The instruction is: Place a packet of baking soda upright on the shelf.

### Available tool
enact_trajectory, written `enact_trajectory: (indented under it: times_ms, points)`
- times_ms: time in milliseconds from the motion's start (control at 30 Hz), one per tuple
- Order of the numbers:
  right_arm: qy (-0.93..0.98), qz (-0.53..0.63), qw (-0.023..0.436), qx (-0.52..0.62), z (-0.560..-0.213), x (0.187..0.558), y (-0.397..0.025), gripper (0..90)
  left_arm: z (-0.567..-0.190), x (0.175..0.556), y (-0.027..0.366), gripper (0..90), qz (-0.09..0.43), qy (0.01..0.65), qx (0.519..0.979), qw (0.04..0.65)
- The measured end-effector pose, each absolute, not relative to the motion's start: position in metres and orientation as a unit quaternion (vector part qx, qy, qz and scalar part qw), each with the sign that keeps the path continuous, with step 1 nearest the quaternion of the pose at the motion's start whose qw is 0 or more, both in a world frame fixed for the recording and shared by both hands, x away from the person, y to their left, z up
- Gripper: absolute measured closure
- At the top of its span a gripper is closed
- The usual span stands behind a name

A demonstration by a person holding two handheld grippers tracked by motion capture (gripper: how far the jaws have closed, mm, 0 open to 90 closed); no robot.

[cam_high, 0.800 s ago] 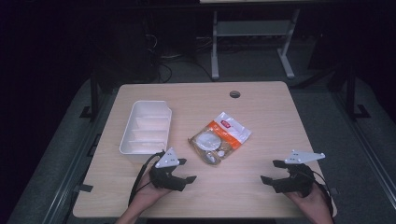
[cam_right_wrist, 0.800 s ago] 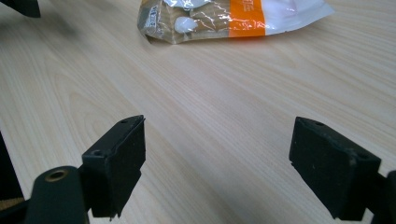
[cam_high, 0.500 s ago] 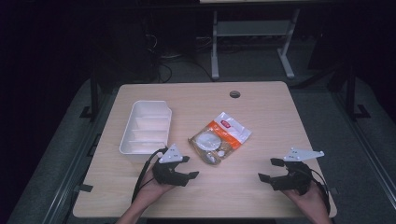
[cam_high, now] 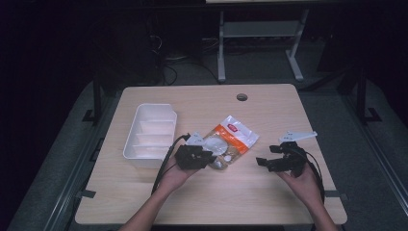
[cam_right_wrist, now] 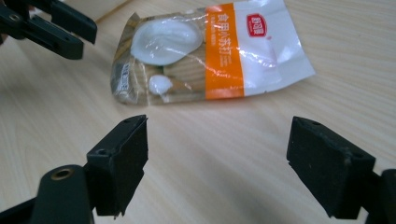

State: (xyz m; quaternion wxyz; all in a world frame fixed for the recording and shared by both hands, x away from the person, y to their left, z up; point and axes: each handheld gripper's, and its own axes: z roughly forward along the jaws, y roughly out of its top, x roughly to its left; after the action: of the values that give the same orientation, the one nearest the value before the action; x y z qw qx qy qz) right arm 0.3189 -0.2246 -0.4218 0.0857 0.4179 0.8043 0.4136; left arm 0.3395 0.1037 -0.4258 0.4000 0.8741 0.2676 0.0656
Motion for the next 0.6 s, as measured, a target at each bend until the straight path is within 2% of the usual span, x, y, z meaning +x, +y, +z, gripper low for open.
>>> enact_trajectory:
  times_ms: [67,200,400,467,600]
  points:
    - [0.805,0.411,0.086,0.42,-0.421,0.321,-0.223,20.3,-0.426,0.346,0.1,76.8,0.064,0.279,0.872,0.396]
    - [0.803,0.401,0.076,0.434,-0.419,0.344,-0.217,20.8,-0.429,0.362,0.095,89.8,0.068,0.295,0.873,0.383]
    - [0.795,0.395,0.06,0.457,-0.423,0.367,-0.213,23.0,-0.436,0.377,0.088,90.0,0.076,0.311,0.88,0.351]
    - [0.788,0.397,0.053,0.468,-0.43,0.378,-0.212,26.4,-0.444,0.382,0.084,90.0,0.068,0.315,0.888,0.329]
    - [0.783,0.383,0.039,0.488,-0.44,0.388,-0.211,26.7,-0.446,0.383,0.083,90.0,0.066,0.316,0.889,0.324]
